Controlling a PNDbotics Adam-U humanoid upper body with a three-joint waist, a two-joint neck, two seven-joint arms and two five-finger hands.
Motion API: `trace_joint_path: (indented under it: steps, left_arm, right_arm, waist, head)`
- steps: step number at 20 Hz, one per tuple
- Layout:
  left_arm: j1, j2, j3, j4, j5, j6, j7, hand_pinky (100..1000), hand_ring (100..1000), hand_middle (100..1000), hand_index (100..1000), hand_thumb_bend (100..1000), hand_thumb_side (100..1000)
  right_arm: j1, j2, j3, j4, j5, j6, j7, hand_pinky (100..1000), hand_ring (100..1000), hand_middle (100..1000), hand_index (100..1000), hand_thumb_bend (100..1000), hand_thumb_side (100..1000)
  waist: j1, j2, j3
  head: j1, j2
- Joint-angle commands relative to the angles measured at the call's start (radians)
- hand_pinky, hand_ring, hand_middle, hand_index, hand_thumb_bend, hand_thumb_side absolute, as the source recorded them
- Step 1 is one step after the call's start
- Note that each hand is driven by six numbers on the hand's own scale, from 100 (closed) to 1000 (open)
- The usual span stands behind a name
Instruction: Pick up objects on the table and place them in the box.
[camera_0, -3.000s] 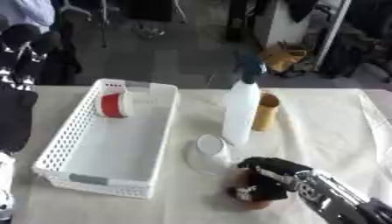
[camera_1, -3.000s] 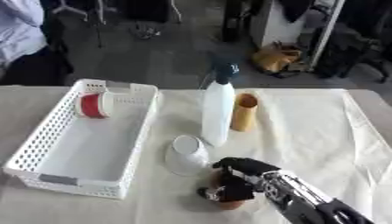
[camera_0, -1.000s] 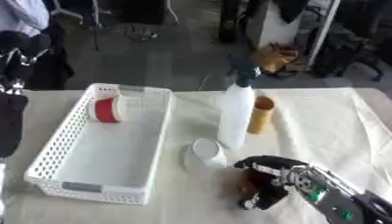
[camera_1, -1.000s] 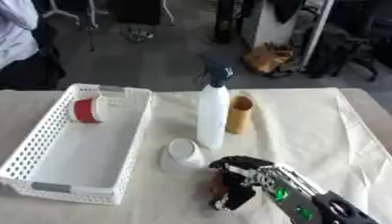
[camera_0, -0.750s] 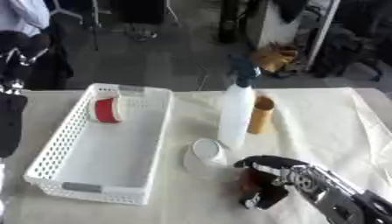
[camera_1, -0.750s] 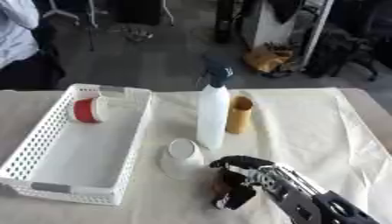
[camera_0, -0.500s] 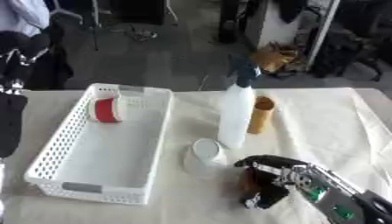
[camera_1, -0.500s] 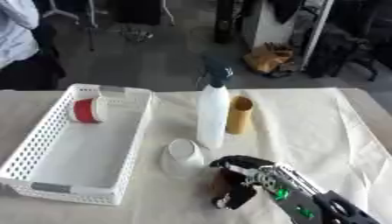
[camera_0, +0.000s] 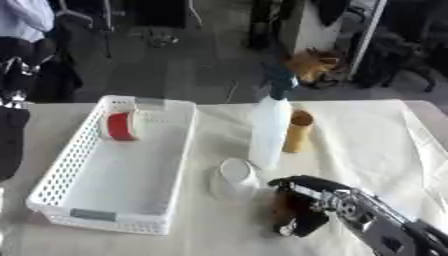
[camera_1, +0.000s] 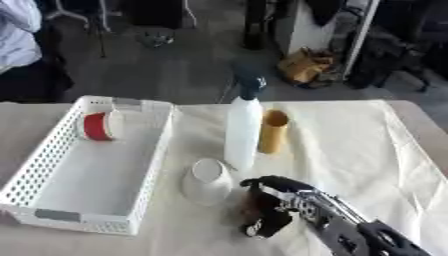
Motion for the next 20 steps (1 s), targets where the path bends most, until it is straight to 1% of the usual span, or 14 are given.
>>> trace_joint_path:
  steps: [1,2,3,4,5,8,9,10,11,12,14,18,19,20]
  left_arm:
    - [-0.017,0.007,0.009,-0.013,-0.001,0.002,0.006,913,765,733,809,100,863]
    - [-0.017,0.007,0.008,-0.013,0.0,0.003,0.006,913,765,733,809,100,863]
    - [-0.017,0.007,0.008,-0.013,0.001,0.003,0.007,914,764,733,807,100,862]
    - [-0.017,0.006,0.008,-0.013,0.001,0.004,0.007,914,764,733,807,100,862]
    - [-0.017,0.006,0.009,-0.013,0.002,0.005,0.008,914,763,729,805,100,864]
    - [-0.018,0.006,0.009,-0.013,0.005,0.007,0.009,914,762,727,803,100,865]
    - [-0.018,0.006,0.01,-0.013,0.006,0.008,0.01,915,762,726,803,100,869]
    - [-0.018,0.007,0.01,-0.013,0.006,0.008,0.01,915,762,726,803,100,869]
    - [-0.018,0.006,0.01,-0.013,0.007,0.009,0.009,915,762,726,803,100,869]
    - [-0.018,0.006,0.01,-0.013,0.006,0.01,0.009,915,762,725,802,100,870]
    - [-0.018,0.005,0.01,-0.013,0.006,0.011,0.008,915,762,725,802,100,870]
    - [-0.018,0.004,0.009,-0.013,0.005,0.013,0.004,915,762,723,799,100,871]
    - [-0.019,0.004,0.009,-0.013,0.005,0.013,0.004,915,762,722,799,100,870]
    - [-0.02,0.004,0.008,-0.013,0.007,0.014,0.004,915,761,721,798,100,868]
  right_arm:
    - [-0.005,-0.043,0.006,0.007,0.003,0.018,-0.022,118,703,573,590,313,227]
    - [-0.007,-0.044,0.007,0.005,0.01,0.025,-0.029,118,703,573,590,313,227]
    - [-0.009,-0.045,0.008,0.002,0.017,0.031,-0.036,100,655,511,535,303,224]
    - [-0.01,-0.045,0.009,0.0,0.025,0.036,-0.043,100,655,511,535,303,224]
    - [-0.01,-0.045,0.01,-0.002,0.031,0.04,-0.048,100,617,478,490,290,222]
    - [-0.008,-0.045,0.01,-0.002,0.036,0.047,-0.062,100,599,468,478,270,213]
    - [-0.008,-0.045,0.009,-0.001,0.036,0.049,-0.065,100,575,455,467,228,200]
    - [-0.009,-0.045,0.008,-0.001,0.036,0.05,-0.07,100,574,455,467,222,198]
    - [-0.009,-0.045,0.007,-0.001,0.036,0.051,-0.075,100,558,446,459,154,183]
    - [-0.011,-0.046,0.006,-0.001,0.037,0.054,-0.083,100,555,445,458,147,183]
    - [-0.015,-0.045,0.003,0.0,0.038,0.061,-0.095,100,542,439,455,103,190]
    - [-0.043,-0.045,0.005,-0.001,0.037,0.062,-0.114,100,534,438,459,100,190]
    - [-0.053,-0.046,0.008,-0.001,0.039,0.061,-0.114,100,530,437,460,100,234]
    - [-0.075,-0.05,0.014,-0.002,0.049,0.058,-0.105,100,526,437,460,100,180]
  waist:
    - [0.001,-0.013,-0.004]
    - [0.001,-0.013,-0.004]
    - [0.0,-0.013,-0.004]
    - [0.0,-0.013,-0.004]
    - [0.0,-0.013,-0.004]
    - [-0.001,-0.013,-0.005]
    - [-0.001,-0.013,-0.005]
    - [-0.001,-0.012,-0.005]
    - [-0.001,-0.012,-0.005]
    - [-0.001,-0.012,-0.005]
    - [-0.001,-0.011,-0.006]
    - [-0.001,-0.012,-0.005]
    - [-0.002,-0.013,-0.005]
    - [-0.002,-0.015,-0.004]
  head:
    - [-0.003,0.007]
    - [-0.004,0.006]
    - [-0.005,0.007]
    - [-0.006,0.007]
    - [-0.007,0.007]
    - [-0.008,0.009]
    - [-0.008,0.009]
    - [-0.008,0.01]
    - [-0.008,0.01]
    - [-0.007,0.01]
    - [-0.008,0.011]
    - [-0.01,0.01]
    - [-0.01,0.01]
    - [-0.011,0.009]
